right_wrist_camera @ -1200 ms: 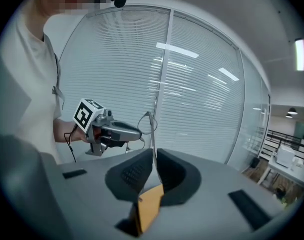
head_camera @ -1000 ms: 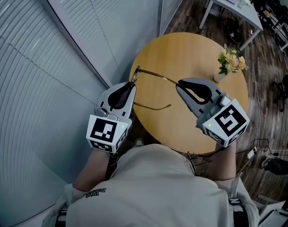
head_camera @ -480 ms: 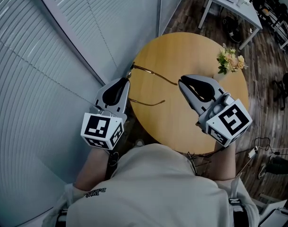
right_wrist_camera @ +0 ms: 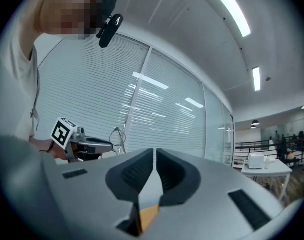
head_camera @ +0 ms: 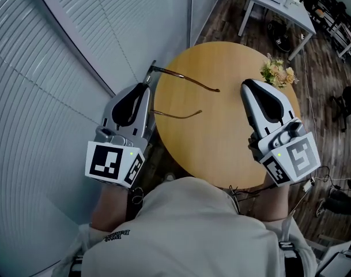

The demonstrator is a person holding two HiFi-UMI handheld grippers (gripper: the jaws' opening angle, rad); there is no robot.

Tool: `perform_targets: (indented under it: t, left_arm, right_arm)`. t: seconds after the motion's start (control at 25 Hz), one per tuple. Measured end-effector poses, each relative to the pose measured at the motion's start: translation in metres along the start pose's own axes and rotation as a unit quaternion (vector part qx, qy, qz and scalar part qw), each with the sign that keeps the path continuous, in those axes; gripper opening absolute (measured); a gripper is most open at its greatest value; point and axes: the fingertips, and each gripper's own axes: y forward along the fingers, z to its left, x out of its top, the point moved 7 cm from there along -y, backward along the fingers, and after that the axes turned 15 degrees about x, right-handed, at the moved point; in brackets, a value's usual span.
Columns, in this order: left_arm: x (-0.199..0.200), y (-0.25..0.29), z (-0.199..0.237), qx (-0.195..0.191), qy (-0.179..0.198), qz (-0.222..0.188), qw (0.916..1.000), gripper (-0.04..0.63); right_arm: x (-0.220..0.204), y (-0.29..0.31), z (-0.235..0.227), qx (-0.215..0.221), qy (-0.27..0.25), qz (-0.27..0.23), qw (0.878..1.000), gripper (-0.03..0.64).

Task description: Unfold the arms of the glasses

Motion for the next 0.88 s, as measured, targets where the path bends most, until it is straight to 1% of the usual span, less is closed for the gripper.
perform_targets:
  t: [0.12, 0.24, 0.32, 0.44, 0.52, 0.64, 0.88]
  left_arm:
    - [0.016, 0.0, -0.002, -0.004, -0.001, -0.024, 0.9997, 0.051]
    - [0.029, -0.002, 0.001, -0.008, -0.002, -0.035, 0.9993, 0.049]
    - [0.028, -0.003, 0.002, -0.011, -0.002, -0.036, 0.9993, 0.049]
    - [0.013, -0.005, -0.004, -0.013, -0.008, -0.034, 0.9993, 0.051]
    - [0.01, -0.003, -0.006, -0.017, -0.012, -0.03, 0.9993, 0.049]
    - [0.014, 0.005, -0.003, -0.027, -0.016, -0.021, 0.9993, 0.051]
    - [0.002, 0.004, -0.008, -0.04, -0.021, -0.002, 0.999, 0.049]
  right_arm:
    - [0.008, -0.015, -0.008, -0.039, 0.005, -0.032, 0.999, 0.035]
    - [0.019, -0.029, -0.01, -0.066, 0.011, -0.055, 0.996, 0.035]
    - [0.021, -0.039, -0.01, -0.082, -0.001, -0.055, 0.995, 0.035]
    - [0.006, -0.059, -0.007, -0.114, -0.024, -0.045, 0.992, 0.034]
    - [0.0, -0.064, -0.007, -0.118, -0.016, -0.04, 0.992, 0.034]
    - [0.004, -0.062, -0.011, -0.117, 0.009, -0.037, 0.992, 0.034]
    - [-0.006, -0.064, -0.011, -0.129, 0.007, -0.008, 0.992, 0.034]
